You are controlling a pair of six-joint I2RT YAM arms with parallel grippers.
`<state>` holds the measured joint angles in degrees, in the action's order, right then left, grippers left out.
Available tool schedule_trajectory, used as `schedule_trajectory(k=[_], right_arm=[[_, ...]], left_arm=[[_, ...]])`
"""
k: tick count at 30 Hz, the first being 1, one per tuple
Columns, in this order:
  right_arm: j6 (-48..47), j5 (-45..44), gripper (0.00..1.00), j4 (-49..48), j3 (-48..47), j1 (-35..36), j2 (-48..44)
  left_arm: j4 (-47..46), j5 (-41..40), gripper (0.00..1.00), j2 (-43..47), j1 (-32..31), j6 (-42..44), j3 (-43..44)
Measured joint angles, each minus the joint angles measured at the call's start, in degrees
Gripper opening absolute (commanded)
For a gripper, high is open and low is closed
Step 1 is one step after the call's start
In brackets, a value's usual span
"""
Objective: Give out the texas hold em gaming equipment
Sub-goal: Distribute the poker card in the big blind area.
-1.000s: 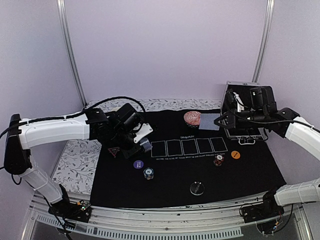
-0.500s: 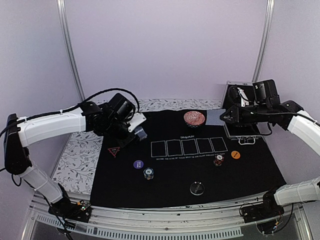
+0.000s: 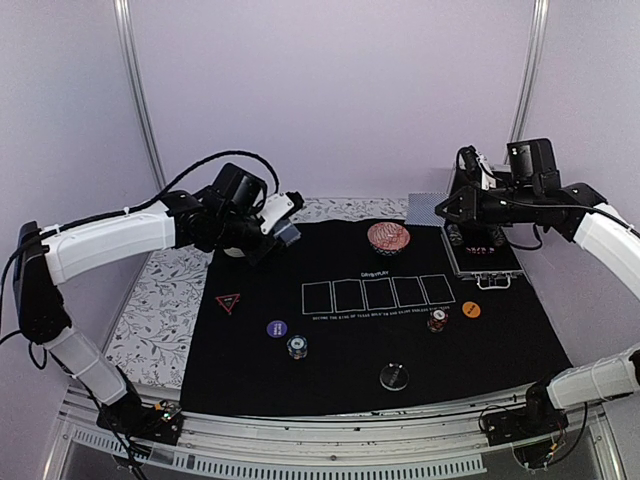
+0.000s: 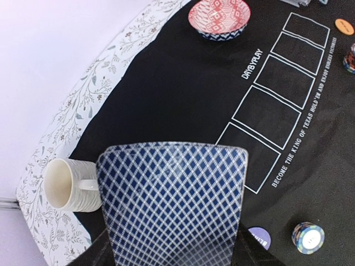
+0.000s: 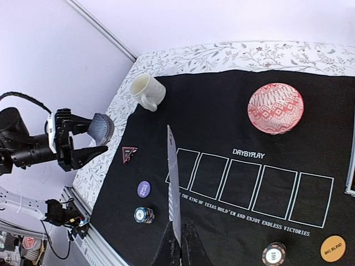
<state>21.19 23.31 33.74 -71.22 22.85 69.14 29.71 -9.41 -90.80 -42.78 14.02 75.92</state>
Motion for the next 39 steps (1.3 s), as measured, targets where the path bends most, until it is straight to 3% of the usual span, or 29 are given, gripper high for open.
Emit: schedule_trajectory(k=[8,14,18,23,29,39], right_arm=[[5.4,6.71,0.02,-9.81,4.66,0.72,5.49],[7.1,5.46,0.02,-11.63,6.1,-0.81,5.95],[9.51,5.4,0.02,-12.48,15.34,-10.47,0.28],[11.41,4.72,0.02,-9.73,30.82,-27.65,-7.15],[11.41,5.4,0.02,-7.15,41.75,-38.99,-10.27],[12.44,0.22,0.03,-8.7,42.95,-42.07,-6.36]], left_arm=[[-3.08,0.96,0.58,1.9,3.69,0.22,-4.13],[-4.07,1.64,0.58,3.04,4.09,0.33,-4.52],[-4.15,1.68,0.58,3.13,4.26,0.37,-4.76],[-4.13,1.97,0.59,3.58,4.33,0.55,-5.6],[-4.15,2.99,0.58,4.35,4.33,0.59,-5.62],[-4.15,4.04,0.59,4.87,4.35,0.79,-5.62]])
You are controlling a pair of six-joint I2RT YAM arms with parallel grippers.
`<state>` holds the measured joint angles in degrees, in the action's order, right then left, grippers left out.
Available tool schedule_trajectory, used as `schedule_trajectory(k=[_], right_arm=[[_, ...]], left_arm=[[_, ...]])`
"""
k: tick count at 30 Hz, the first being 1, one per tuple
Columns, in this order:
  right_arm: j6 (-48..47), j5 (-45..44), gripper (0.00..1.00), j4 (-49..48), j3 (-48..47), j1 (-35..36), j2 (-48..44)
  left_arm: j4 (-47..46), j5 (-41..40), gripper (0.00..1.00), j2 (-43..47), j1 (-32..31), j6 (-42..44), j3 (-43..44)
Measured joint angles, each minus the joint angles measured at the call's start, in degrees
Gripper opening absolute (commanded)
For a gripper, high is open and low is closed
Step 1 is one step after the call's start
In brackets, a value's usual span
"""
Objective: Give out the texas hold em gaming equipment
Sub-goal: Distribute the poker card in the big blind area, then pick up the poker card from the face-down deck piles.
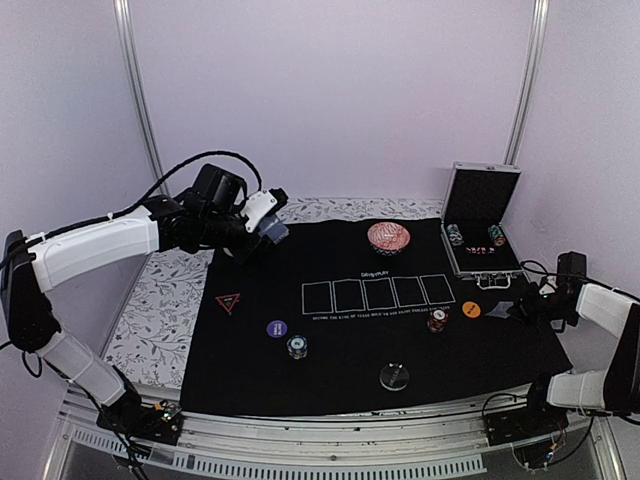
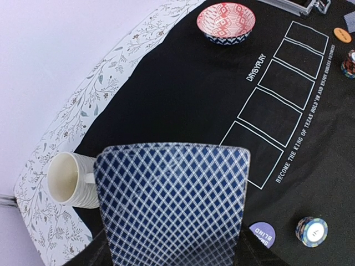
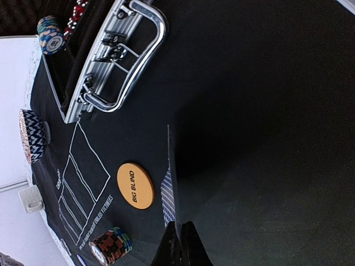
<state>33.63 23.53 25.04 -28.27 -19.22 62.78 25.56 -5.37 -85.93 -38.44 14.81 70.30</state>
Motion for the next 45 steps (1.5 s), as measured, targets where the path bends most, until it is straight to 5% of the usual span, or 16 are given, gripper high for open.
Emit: schedule_trajectory(k=[2,5,6,17,21,26,31,37,45], right_arm=[[0.26,-0.39,0.25,-0.28,0.0,-0.04,1.11],[1.05,-1.53,0.9,-0.02,-0.04,-0.26,1.46],[1.2,-2.25,1.0,0.26,-0.17,-0.31,1.46],[4.09,-11.41,0.99,7.65,-15.23,-0.22,-7.89],[2.73,-11.47,0.99,3.82,-20.52,8.37,-8.79],[-1.81,-6.71,0.99,-2.69,-30.47,32.89,4.33],[-5.44,7.39,0.99,-12.13,-42.82,47.04,23.43],[-6.99,17.77,0.99,-17.62,-59.01,54.69,43.08],[-7.58,22.82,0.99,-18.32,-70.18,59.47,55.91]], left_arm=[[0.0,0.04,0.59,0.0,0.0,0.0,0.0],[0.0,0.24,0.59,0.0,-0.02,0.07,-0.11],[-0.02,0.39,0.59,0.0,0.0,0.11,-0.17],[-0.02,1.07,0.59,0.09,0.0,1.49,-1.01],[-0.22,2.1,0.59,0.63,0.0,2.12,-1.64],[-0.55,3.26,0.59,1.64,-0.02,3.19,-2.23],[-0.94,5.05,0.59,2.23,-0.04,3.85,-2.62],[-1.16,7.98,0.59,2.43,-1.01,4.96,-3.28],[-1.18,10.4,0.59,2.45,-1.95,6.16,-4.0]])
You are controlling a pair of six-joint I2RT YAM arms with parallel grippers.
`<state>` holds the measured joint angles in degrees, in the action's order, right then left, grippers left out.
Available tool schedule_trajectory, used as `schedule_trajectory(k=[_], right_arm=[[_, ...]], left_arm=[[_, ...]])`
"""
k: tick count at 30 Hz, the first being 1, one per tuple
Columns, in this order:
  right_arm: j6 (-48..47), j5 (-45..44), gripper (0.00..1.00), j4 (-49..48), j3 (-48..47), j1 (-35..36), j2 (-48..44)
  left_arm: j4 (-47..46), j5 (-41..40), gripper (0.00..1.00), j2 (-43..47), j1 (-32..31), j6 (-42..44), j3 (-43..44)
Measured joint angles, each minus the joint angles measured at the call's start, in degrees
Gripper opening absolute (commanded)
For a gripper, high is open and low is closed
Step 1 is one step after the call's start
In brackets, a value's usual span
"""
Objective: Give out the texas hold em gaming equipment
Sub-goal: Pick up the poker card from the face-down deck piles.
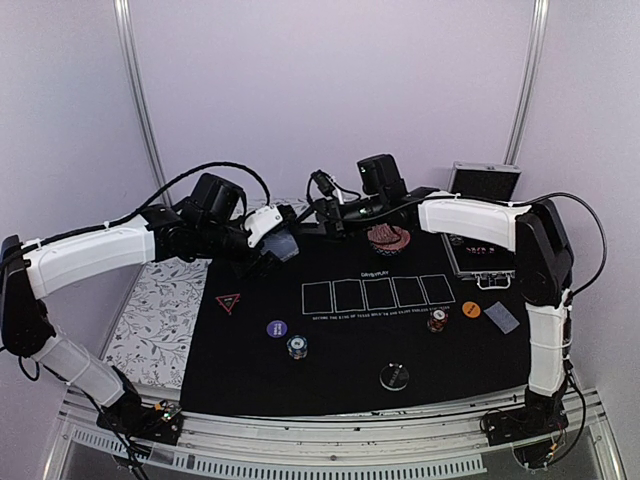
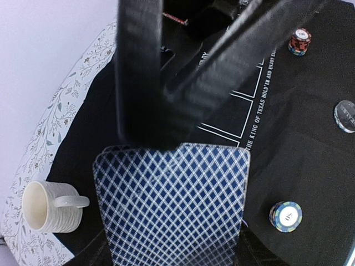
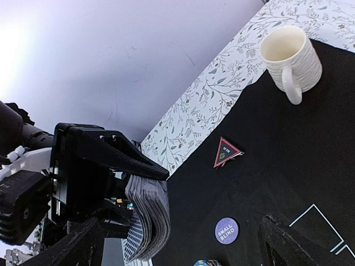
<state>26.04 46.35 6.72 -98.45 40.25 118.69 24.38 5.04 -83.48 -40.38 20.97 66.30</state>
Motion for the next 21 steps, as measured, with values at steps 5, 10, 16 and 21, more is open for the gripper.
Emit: schedule_trajectory(k=[5,10,16,21], right_arm=[[0.02,0.98,0.99,-0.17,-3.15,1.79,4.37],[-1.2,-0.74,0.98,2.91,-3.82,2.58,5.95],[-4.92,-5.44,0.78,6.99,-5.09,2.6,5.57],[-6.78,-6.62,0.63,9.01,-5.09,2.58,4.44]], left_arm=[[-0.02,0.63,0.58,-0.02,-0.04,0.07,0.0],[0.42,0.85,0.58,-0.09,-0.09,0.26,-0.09],[0.52,0.68,0.54,-0.37,-0.13,0.46,-0.39],[0.52,0.28,0.54,-0.59,-0.13,0.44,-0.57]])
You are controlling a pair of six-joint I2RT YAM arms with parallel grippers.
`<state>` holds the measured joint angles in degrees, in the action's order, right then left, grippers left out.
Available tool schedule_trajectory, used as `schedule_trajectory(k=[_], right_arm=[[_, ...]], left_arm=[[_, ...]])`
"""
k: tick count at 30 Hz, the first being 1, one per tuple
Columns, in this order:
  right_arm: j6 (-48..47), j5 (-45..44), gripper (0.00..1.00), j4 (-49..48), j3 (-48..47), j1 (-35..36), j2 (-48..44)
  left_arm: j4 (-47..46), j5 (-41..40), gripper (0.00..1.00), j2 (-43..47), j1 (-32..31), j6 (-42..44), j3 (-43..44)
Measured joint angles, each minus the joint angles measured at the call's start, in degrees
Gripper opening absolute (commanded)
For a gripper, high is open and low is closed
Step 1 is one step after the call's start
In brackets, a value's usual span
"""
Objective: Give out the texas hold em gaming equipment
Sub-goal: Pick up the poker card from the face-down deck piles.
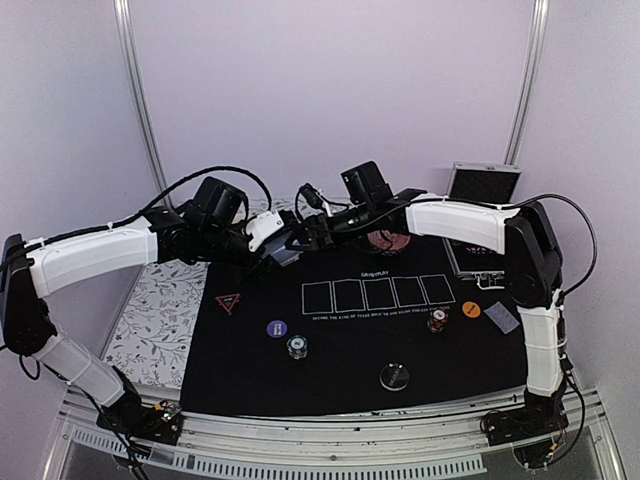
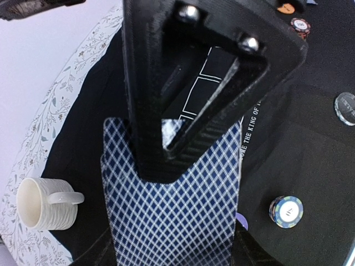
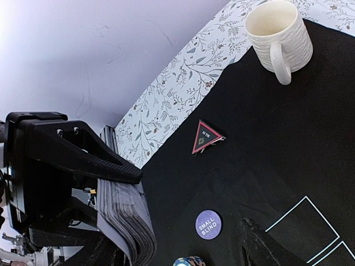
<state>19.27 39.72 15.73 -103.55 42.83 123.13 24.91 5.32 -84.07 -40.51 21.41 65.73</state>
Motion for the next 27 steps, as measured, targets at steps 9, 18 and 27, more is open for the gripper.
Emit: schedule_trajectory(k=[9,18,27], right_arm=[[-1.99,-0.09,0.27,2.29,-0.04,-0.13,-1.92],[-2.91,1.09,0.02,4.59,-0.13,-0.22,-3.91],[-2.95,-7.58,0.02,9.86,2.71,-4.57,-11.74]], left_arm=[[-0.13,-0.87,0.54,-0.09,0.0,0.02,0.0],[-0.15,-1.99,0.54,-0.44,-0.04,0.04,0.0],[-0.26,-4.22,0.53,-0.44,-0.04,-0.11,0.0]])
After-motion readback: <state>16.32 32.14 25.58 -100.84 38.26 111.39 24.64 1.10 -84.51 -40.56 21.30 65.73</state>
